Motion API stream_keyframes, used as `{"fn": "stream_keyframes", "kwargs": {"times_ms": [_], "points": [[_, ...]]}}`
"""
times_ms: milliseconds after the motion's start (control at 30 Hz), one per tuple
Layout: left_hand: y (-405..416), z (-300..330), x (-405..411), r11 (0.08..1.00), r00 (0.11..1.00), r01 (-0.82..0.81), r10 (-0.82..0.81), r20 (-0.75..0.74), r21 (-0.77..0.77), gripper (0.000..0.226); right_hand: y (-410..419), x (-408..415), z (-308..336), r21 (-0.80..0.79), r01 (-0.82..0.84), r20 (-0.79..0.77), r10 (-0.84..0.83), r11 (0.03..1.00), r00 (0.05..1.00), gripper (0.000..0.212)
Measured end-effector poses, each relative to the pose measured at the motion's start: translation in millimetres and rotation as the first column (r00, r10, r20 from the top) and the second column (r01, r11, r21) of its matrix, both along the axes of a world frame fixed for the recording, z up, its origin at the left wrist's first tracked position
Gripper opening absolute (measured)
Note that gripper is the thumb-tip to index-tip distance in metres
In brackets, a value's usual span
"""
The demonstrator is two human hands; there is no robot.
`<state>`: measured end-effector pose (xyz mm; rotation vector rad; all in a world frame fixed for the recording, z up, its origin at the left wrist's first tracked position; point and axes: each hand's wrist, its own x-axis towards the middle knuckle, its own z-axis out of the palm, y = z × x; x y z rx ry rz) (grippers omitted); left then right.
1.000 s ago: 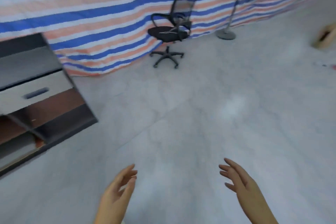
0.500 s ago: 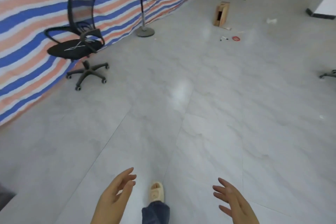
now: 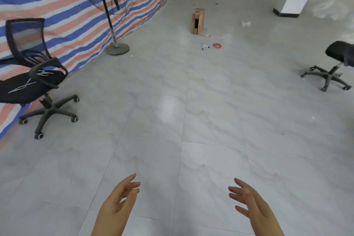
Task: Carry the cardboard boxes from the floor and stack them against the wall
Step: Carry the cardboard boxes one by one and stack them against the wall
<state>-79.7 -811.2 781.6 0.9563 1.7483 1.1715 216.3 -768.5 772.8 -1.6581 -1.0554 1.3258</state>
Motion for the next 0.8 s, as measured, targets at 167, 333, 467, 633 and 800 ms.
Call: {"fn": "stream_keyframes", "kwargs": {"times_ms": [167,333,467,633,800], "points": [[69,-9,-1,0.995,0.997,0.073,-0.071,0.021,-0.066,0.033,55,6,-12,-0.049,0.082,0.014,-0.081,0.995,0.997,0.028],[160,-12,3,0.994,0.998,0.055,-0.054,0.013,-0.094,0.03,141,12,-25,-0.082,0.123,-0.004,-0.123,0.989,0.992,0.028],[250,-7,23,0.997,1.0,0.014,-0.013,0.012,-0.074,0.03,236,36,-22,-0.034,0.108,-0.002,-0.108,0.994,0.994,0.026],[364,3,57,0.999,1.0,0.014,-0.014,0.013,-0.03,0.029,364,72,-4,0.051,0.038,0.041,-0.04,0.998,0.998,0.023],[447,1,68,0.998,1.0,0.01,-0.009,0.019,-0.064,0.028,465,86,-3,0.042,-0.034,0.064,0.032,0.999,0.997,0.026]]}}
